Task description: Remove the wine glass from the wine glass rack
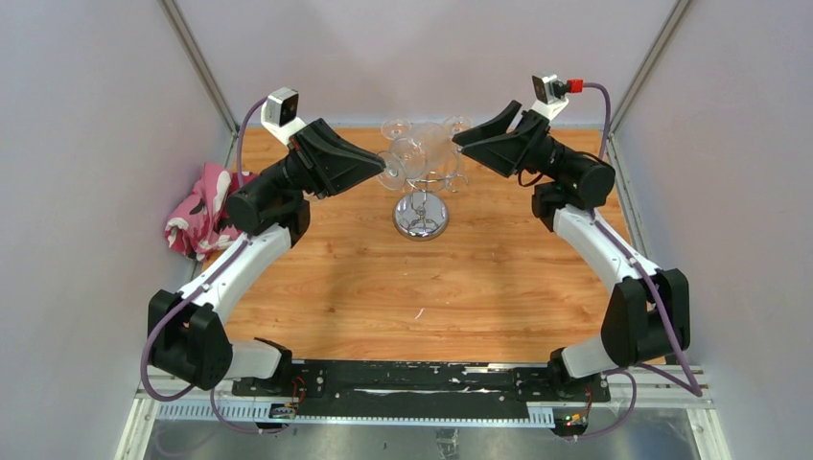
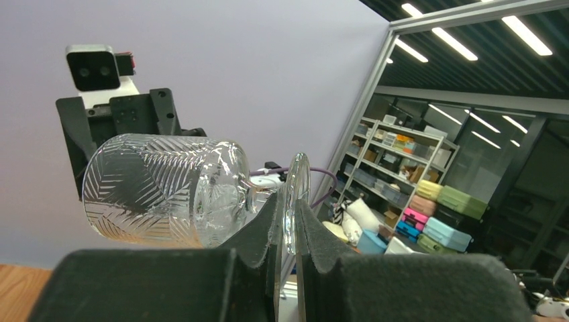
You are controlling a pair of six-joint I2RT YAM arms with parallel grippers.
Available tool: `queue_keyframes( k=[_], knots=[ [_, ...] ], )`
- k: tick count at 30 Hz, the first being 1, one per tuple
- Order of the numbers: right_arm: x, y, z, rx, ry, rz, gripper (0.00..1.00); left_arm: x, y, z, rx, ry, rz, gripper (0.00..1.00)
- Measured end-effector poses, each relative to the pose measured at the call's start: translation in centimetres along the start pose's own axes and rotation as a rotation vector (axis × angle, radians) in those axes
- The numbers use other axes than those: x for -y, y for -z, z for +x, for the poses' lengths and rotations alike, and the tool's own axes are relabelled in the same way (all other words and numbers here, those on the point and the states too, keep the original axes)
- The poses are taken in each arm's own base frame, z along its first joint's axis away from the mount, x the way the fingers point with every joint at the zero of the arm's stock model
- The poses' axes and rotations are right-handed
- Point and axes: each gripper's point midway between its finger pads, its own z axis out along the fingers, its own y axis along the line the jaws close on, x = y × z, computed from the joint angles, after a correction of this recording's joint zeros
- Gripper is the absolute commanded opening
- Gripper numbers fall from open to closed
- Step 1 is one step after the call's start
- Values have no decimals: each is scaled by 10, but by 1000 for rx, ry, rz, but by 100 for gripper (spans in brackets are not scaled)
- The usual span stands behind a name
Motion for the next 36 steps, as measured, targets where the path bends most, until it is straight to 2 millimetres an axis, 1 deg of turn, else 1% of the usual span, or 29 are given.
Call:
queue_keyframes(
  k=[5, 9, 11, 16, 19, 22, 27, 32, 34, 36],
  knots=[
    [-18, -12, 0, -18, 10, -62, 60, -1, 0, 0, 0, 1, -1, 0],
    [-28, -25, 5, -42, -7, -116, 59, -4, 1, 0, 1, 6, -5, 0],
    [-27, -32, 11, -56, -29, -133, 58, -5, 1, 1, 1, 9, -7, 0],
    [-18, -42, 27, -85, -99, -150, 51, -6, 2, -1, 6, 1, -10, 0],
    [-22, -44, 30, -91, -105, -163, 46, -8, 3, -3, 13, -3, -12, 0],
    [-28, -45, 28, -89, -88, -172, 43, -11, 3, -5, 23, 2, -10, 0],
    [-44, -43, 25, -82, -55, -185, 33, -22, 3, -9, 35, 24, -18, 0],
    [-52, -42, 23, -81, -48, -189, 26, -35, 2, -16, 56, 56, -27, 0],
    [-52, -42, 22, -79, -51, -188, 17, -39, 1, -19, 63, 68, -28, 0],
    [-53, -43, 22, -75, -54, -188, 7, -44, 0, -21, 68, 77, -30, 0]
  ],
)
